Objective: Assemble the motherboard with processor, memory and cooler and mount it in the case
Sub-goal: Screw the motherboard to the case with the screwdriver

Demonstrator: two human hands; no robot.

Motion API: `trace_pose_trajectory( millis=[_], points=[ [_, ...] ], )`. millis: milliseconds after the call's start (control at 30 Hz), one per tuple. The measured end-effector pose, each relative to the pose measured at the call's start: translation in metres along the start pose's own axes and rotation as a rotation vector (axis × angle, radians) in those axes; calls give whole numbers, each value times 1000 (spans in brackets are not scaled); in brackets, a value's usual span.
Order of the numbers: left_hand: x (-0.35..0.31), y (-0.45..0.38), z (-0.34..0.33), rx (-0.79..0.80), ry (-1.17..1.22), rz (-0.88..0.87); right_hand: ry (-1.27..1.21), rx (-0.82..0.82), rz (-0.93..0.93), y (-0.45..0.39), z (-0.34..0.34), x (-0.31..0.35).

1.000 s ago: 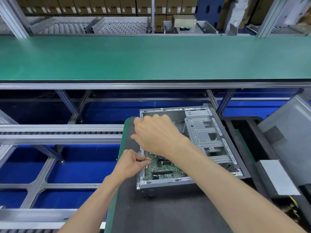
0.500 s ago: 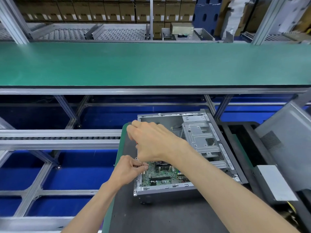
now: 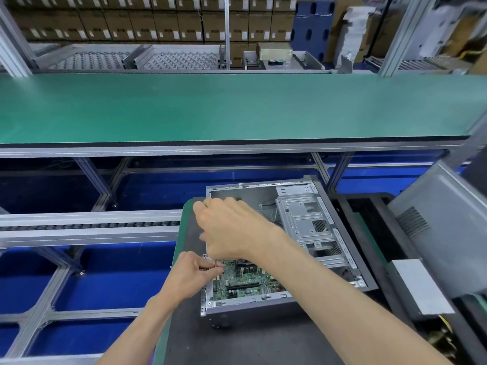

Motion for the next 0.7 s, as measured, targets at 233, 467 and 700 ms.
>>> trace_pose_trajectory(
  millis=[233,467,700],
  points=[
    [-1,1,2,6,-12,-17,-37,17,-4,-1,0,2],
    [4,-1,0,10,-28,-24,-15,-17,-16,0,-4,2],
    [1,0,1,15,-34,-33,-77,-40,-19,1,-3,-4]
  ],
)
Point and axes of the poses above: each hand's wrist, its own y-axis away from the middle knuckle, its own z-axis out of the back of the hand, x = y × z, the point moved 1 cm from there along -y, towards the middle knuckle, and after that the axes turned 10 degrees about -x, right-handed, at the moved point
